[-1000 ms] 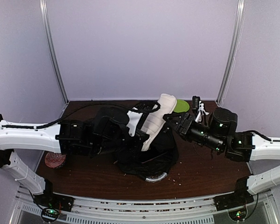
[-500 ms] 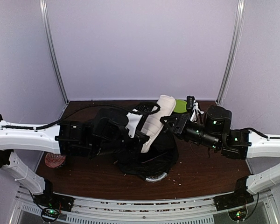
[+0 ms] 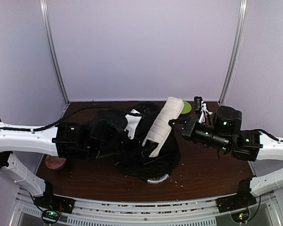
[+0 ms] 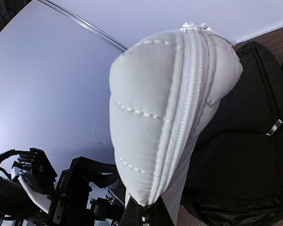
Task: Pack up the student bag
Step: Pick up the stationery from the center of the board, then place the stationery in the student bag.
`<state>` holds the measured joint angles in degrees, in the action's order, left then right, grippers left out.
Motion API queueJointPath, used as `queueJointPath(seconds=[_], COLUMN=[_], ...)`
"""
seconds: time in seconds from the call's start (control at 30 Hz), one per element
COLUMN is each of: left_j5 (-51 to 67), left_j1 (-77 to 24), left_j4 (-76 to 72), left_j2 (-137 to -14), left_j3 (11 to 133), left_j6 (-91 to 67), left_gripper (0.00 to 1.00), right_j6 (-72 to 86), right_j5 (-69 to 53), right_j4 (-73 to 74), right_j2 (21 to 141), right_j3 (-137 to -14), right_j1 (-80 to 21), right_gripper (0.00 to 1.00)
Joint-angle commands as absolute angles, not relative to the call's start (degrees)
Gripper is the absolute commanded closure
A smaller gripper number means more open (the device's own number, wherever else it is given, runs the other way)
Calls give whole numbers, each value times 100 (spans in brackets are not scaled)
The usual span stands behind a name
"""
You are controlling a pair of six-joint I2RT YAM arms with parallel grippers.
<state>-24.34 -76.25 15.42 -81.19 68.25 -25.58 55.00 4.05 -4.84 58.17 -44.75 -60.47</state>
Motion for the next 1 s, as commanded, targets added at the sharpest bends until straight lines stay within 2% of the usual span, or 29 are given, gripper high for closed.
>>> queueJointPath(seconds=[0.0, 0.17, 0.33, 0.67, 0.77, 0.83, 0.9, 0.97], left_j5=[-3171, -2953, -2624, -3138, -3126, -3064, -3105, -3334], left_j1=[-7646, -7646, -7646, -7260, -7055, -6955, -6906, -6891], left_j4=[1973, 2517, 2844, 3135, 3093, 3025, 2990, 2953], left_j2=[-7656, -7784, -8489, -10126, -10227, -10238, -10241, -10212], left_j3=[6740, 6566, 6631, 7591, 7711, 7750, 7812, 7888], left_j6=[-2363, -1540, -919, -929, -1040, -1046, -1028, -1021], left_gripper=[2, 2, 2, 4, 15, 28, 46, 71], right_j6=[5033, 4936, 4894, 4887, 4900, 4941, 4969, 4991], right_j5=[964, 1118, 594, -704, -1029, -1237, -1490, -1796], right_j4=[524, 1538, 2278, 2751, 2608, 2487, 2311, 2123], right_j2=[4819, 3683, 2939, 2646, 2587, 2587, 2630, 2716], right_j3=[-4268, -3754, -3422, -3086, -2929, -2810, -2708, -2624], right_j1=[-6036, -6021, -6026, -6021, -6021, -6022, -6021, -6021], right_gripper=[100, 100, 100, 100, 100, 100, 100, 100])
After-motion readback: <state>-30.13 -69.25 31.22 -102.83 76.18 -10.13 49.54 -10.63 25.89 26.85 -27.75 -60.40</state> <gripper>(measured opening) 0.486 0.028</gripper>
